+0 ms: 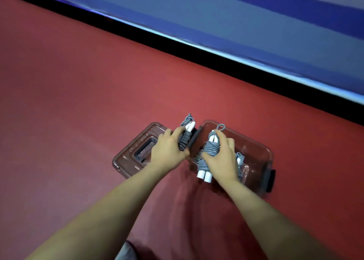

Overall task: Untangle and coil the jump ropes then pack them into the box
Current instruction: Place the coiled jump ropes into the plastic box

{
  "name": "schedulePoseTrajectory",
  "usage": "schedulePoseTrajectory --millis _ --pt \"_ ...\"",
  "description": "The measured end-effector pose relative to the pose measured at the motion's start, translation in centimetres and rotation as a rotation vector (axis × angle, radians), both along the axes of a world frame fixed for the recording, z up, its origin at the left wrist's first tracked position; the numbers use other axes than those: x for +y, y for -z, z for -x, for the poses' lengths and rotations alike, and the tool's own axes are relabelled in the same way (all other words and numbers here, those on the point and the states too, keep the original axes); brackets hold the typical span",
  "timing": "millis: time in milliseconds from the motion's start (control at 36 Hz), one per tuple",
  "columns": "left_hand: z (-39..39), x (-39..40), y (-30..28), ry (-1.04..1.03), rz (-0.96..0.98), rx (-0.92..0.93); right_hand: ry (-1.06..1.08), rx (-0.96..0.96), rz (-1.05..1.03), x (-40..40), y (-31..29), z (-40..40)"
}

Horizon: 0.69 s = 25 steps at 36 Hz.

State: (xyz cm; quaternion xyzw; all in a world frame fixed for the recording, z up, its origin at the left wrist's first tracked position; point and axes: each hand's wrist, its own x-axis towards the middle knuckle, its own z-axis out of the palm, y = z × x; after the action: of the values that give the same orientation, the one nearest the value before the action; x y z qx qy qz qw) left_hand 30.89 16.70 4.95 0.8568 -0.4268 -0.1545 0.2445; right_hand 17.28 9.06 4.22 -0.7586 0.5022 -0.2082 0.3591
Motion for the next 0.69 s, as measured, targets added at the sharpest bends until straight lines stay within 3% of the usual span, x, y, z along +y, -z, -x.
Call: schedulePoseTrajectory --millis 333,694 --pt "9.6 -10.3 4.4 0.205 -0.008 0.293 0.159 0.214 -0.088 -7.2 2.8 9.1" --pt "10.6 -12.5 8.3 0.372 -0.243 0.181 -0.029 0.489 -0.160 -8.6 6.7 8.6"
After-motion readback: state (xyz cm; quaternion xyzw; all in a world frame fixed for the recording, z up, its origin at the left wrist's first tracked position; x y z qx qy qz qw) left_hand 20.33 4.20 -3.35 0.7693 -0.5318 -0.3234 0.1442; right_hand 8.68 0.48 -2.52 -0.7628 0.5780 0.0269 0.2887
